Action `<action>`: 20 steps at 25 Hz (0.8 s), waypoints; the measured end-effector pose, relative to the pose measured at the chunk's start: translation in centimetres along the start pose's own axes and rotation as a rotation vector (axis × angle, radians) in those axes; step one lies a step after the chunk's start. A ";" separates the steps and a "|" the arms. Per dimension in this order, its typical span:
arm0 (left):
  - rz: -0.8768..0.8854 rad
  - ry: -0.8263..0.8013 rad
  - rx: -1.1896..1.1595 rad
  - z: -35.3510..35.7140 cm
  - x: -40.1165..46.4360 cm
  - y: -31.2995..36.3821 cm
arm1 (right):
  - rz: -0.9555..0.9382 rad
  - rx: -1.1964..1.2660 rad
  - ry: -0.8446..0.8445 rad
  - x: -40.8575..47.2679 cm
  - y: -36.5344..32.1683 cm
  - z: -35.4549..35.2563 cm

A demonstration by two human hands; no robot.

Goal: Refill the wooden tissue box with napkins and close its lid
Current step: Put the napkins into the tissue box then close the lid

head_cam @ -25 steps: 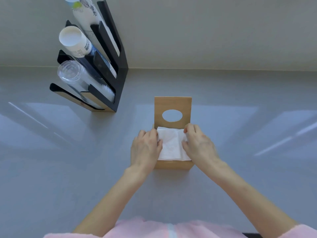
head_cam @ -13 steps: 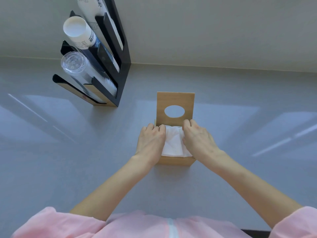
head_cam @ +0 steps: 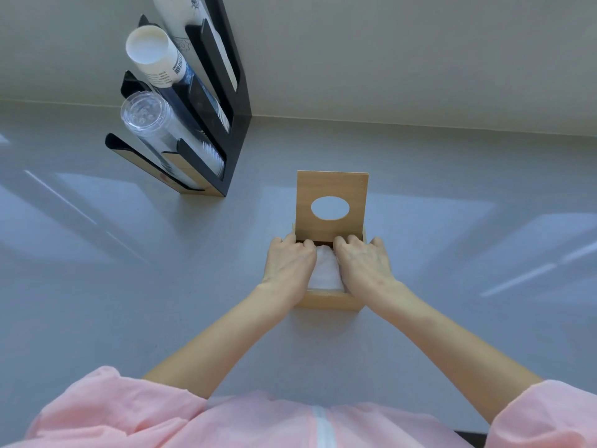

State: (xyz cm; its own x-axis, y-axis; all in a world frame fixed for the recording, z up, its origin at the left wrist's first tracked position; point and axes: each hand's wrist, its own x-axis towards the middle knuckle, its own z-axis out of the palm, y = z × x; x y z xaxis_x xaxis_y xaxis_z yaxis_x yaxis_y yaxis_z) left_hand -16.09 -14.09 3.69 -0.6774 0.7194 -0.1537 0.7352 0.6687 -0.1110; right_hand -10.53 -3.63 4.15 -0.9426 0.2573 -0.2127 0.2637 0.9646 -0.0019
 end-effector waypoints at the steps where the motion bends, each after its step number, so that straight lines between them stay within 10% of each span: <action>1: -0.001 0.003 -0.013 0.2 0.1 0.0 | 0.006 -0.009 -0.005 -0.1 0.0 0.0; 15: 0.096 0.043 -0.146 -1.4 -0.7 -1.0 | -0.220 -0.031 -0.038 -1.1 1.2 -2.3; 20: 0.275 -0.194 0.047 -0.3 0.5 -0.8 | -0.313 -0.285 -0.228 -0.3 1.6 -0.3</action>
State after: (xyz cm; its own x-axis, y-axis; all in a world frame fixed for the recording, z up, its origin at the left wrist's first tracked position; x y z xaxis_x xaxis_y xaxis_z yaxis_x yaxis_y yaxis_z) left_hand -17.07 -14.20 4.04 -0.4403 0.8193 -0.3672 0.8930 0.4421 -0.0844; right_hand -9.88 -2.10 4.50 -0.8904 -0.0365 -0.4537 -0.1221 0.9794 0.1609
